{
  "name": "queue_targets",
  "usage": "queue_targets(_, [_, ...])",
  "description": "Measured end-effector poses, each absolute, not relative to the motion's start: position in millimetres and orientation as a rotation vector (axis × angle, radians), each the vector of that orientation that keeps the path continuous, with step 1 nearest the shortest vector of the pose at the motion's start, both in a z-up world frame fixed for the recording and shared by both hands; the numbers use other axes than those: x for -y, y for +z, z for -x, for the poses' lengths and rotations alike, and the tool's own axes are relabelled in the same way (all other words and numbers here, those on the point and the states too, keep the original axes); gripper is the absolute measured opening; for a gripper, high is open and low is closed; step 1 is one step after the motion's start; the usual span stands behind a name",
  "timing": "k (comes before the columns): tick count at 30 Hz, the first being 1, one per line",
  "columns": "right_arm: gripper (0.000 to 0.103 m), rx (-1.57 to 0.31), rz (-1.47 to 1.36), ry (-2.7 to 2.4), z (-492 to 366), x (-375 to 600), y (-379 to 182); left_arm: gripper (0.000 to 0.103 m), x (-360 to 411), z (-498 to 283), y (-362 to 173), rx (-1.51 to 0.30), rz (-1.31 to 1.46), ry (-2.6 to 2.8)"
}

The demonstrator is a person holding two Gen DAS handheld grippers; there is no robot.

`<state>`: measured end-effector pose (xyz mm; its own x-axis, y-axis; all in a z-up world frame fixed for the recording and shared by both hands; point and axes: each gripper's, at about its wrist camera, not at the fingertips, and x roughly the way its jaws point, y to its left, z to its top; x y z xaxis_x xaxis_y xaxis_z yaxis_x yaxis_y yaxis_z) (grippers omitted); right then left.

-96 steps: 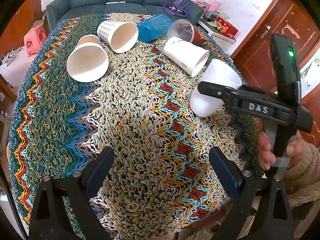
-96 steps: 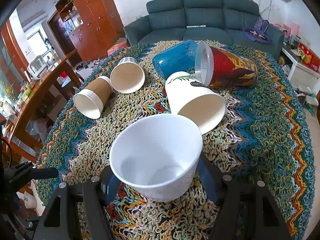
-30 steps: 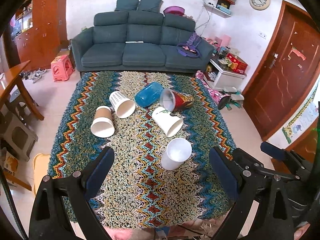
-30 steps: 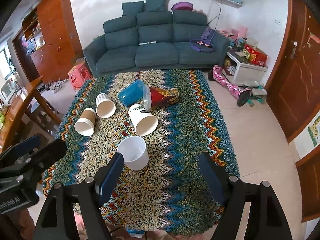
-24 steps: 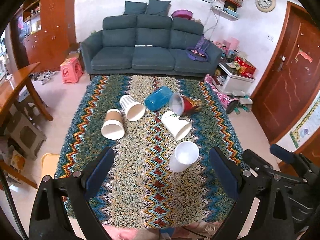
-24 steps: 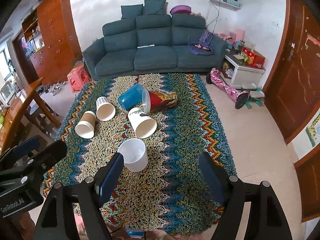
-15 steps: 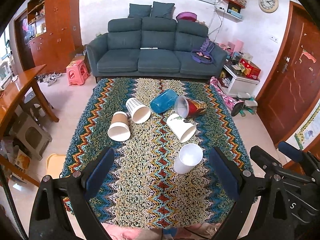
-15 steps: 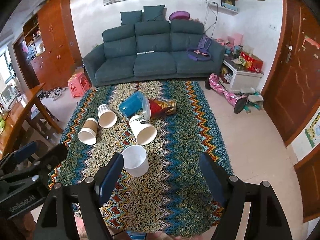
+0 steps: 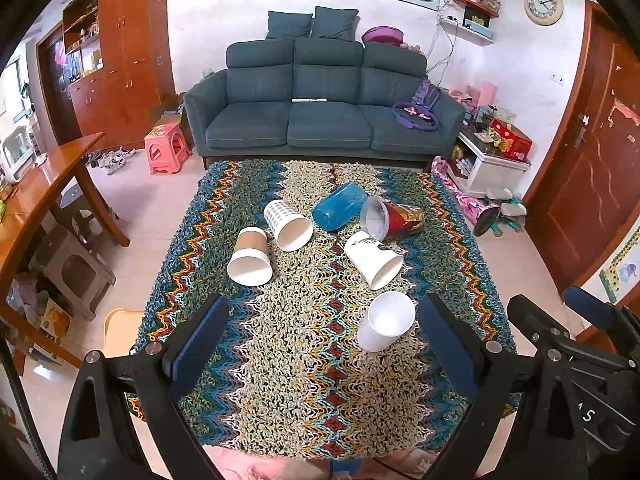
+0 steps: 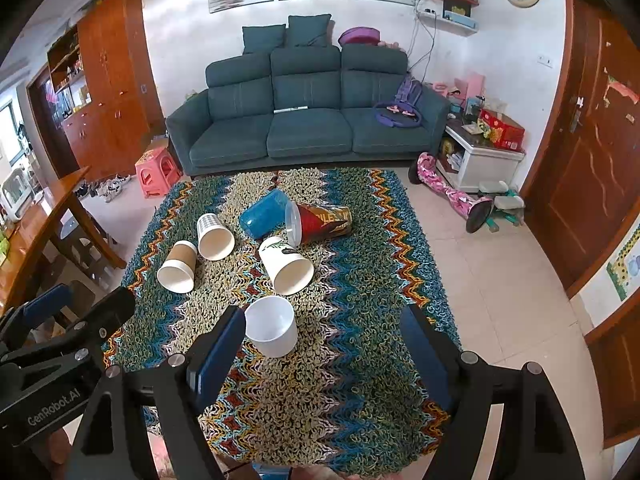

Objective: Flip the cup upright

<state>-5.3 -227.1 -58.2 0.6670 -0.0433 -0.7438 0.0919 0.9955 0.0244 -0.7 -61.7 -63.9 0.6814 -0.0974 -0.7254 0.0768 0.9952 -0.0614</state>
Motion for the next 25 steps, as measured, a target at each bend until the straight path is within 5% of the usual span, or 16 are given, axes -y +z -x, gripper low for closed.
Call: queue_targets(25, [0.08, -0.872, -0.072, -0.066, 1, 230, -72, 0.097, 65, -5, -74, -0.844, 0.013, -0.056])
